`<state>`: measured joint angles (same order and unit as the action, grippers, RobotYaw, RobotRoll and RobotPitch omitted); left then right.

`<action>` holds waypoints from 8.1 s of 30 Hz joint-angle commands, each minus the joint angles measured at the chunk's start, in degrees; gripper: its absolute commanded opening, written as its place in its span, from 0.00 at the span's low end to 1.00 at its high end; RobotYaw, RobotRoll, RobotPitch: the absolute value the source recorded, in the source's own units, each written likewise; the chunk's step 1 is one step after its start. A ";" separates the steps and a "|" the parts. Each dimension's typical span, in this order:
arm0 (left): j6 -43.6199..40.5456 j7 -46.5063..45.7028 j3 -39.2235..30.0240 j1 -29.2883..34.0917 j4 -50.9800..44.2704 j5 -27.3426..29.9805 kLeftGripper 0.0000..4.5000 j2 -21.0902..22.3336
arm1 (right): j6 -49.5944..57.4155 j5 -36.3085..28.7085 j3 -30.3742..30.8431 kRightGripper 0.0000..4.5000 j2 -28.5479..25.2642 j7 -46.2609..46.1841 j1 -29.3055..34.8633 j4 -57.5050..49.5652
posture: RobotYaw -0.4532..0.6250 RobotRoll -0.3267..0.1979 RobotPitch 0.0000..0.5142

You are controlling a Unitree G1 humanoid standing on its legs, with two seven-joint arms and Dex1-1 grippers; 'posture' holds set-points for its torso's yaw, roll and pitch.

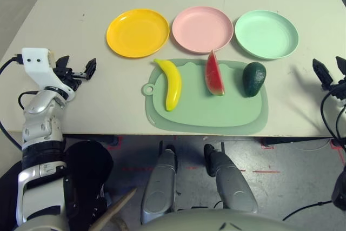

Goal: Place the fruits into color-matched plates.

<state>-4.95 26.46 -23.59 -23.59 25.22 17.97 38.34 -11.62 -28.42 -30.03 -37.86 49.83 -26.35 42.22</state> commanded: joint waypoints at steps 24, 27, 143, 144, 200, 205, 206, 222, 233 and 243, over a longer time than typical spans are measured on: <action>-10.24 46.53 4.94 0.94 -11.45 17.50 1.00 11.60 | 28.08 4.61 15.83 0.99 -26.27 14.75 -10.51 -24.07 | 0.35 0.62 0.63; -10.15 55.89 8.89 -1.11 -12.72 17.14 1.00 14.94 | 23.10 12.76 27.08 0.99 -29.01 23.89 -21.18 -23.24 | 0.34 0.62 0.62; -1.78 66.04 20.10 -8.51 -6.35 17.95 1.00 25.93 | -11.56 22.16 81.32 0.67 -8.67 42.67 -52.68 -0.67 | 0.36 0.62 0.62; -1.78 66.04 20.15 -8.64 -6.32 17.91 1.00 25.94 | -11.42 22.15 81.39 0.67 -8.76 42.67 -52.51 -0.82 | 0.36 0.62 0.62; -2.94 61.09 15.63 -11.15 -4.91 8.77 1.00 21.25 | -14.04 61.94 66.91 0.99 3.73 4.02 -67.07 33.78 | 0.37 0.62 0.63; -2.69 63.03 16.42 -12.20 -4.40 8.68 1.00 20.50 | -31.46 59.86 65.15 0.99 6.44 13.38 -71.03 29.99 | 0.35 0.62 0.64; -2.53 63.41 16.68 -12.58 -4.13 8.51 1.00 20.32 | -34.93 58.44 64.48 0.99 7.09 15.72 -71.27 29.05 | 0.35 0.62 0.64; -1.41 66.04 17.96 -13.97 -2.69 7.67 1.00 19.74 | -57.52 39.69 63.43 0.99 14.48 37.61 -68.24 20.92 | 0.35 0.62 0.65; -1.13 66.04 17.67 -13.97 -2.35 7.70 1.00 19.98 | -60.45 50.43 66.13 0.99 16.46 30.55 -67.89 25.47 | 0.36 0.62 0.66; -0.89 66.04 17.72 -14.01 -2.00 7.91 1.00 20.61 | -60.81 56.35 68.22 0.99 18.16 24.44 -66.79 27.26 | 0.37 0.62 0.66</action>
<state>-6.28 91.85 -5.82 -38.21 22.77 25.72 57.97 -71.70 27.18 37.31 -20.42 74.91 -93.69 69.50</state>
